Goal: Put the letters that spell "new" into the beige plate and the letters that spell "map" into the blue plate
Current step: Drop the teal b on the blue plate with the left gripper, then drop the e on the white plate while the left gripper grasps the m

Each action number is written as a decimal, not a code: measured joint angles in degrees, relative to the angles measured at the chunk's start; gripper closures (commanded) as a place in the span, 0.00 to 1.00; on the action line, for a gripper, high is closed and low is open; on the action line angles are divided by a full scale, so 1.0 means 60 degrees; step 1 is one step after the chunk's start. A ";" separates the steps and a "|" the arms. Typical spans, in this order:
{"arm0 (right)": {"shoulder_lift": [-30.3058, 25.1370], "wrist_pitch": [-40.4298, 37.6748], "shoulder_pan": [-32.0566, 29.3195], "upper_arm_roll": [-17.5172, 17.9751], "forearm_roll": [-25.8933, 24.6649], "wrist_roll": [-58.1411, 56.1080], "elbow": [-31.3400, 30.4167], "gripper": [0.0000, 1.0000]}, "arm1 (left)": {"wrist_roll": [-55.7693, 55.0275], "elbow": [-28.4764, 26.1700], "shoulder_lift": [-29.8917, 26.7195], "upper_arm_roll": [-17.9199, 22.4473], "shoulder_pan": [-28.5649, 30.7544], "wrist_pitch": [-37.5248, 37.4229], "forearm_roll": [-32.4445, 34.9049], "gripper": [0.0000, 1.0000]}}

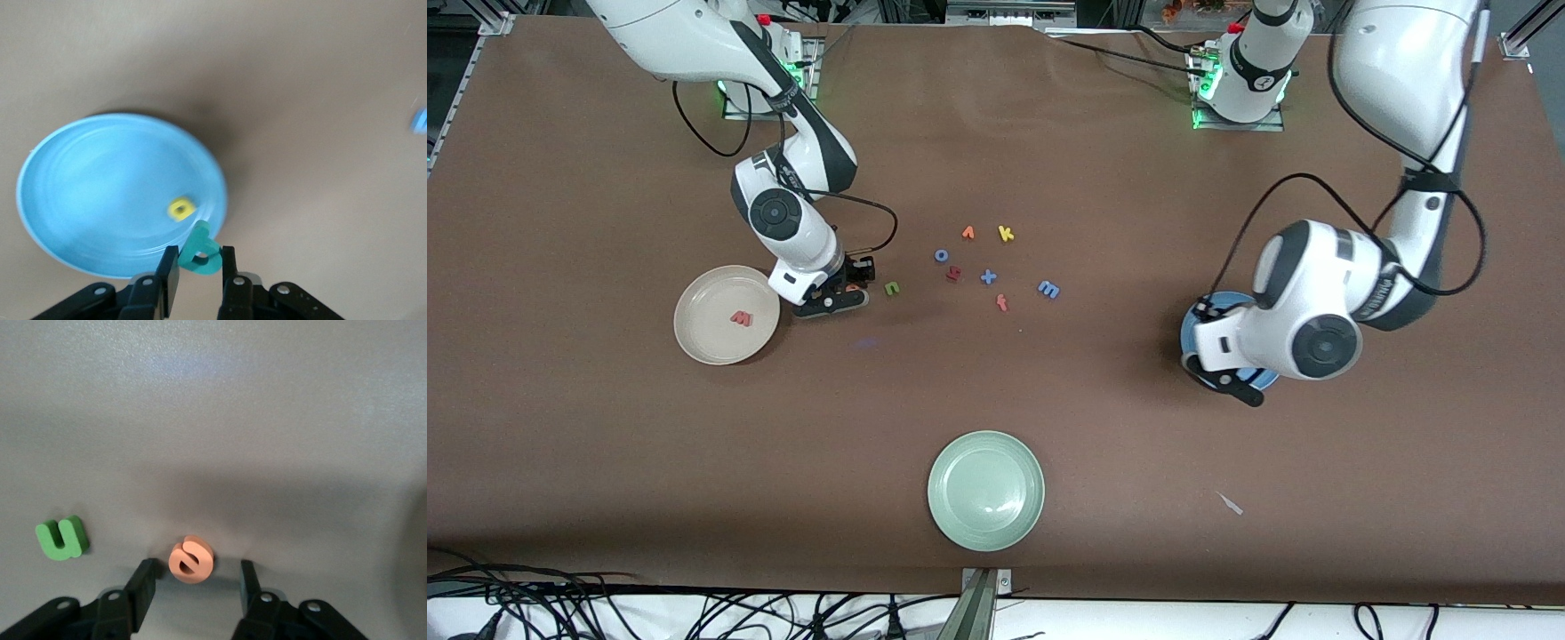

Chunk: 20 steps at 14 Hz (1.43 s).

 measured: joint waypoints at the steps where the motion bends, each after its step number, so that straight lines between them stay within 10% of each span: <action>1: -0.0006 0.0000 0.0000 -0.0002 0.0000 0.0000 -0.0001 0.55 | 0.0505 -0.0265 0.0025 0.0000 0.0180 0.0003 0.0263 1.00; 7: -0.0025 -0.0003 -0.0001 -0.0013 -0.0009 -0.0003 -0.0004 0.57 | 0.1203 -0.1237 0.0520 -0.0151 0.0102 0.1098 0.1944 0.93; 10: -0.0025 0.0006 -0.0001 -0.0013 -0.0010 -0.0003 -0.0004 0.58 | 0.1275 -0.1789 0.0543 -0.0133 0.0127 0.1896 0.1947 0.48; 11: -0.0025 0.0012 0.0001 -0.0012 -0.0010 -0.0004 -0.0004 0.58 | 0.1282 -0.1867 0.0543 -0.0128 0.0133 0.1966 0.1947 0.00; 20: 0.0025 0.0112 0.0022 -0.0004 -0.0010 -0.0004 0.0085 0.58 | 0.0890 -0.1666 -0.0766 -0.0581 0.0057 0.1473 0.1947 0.00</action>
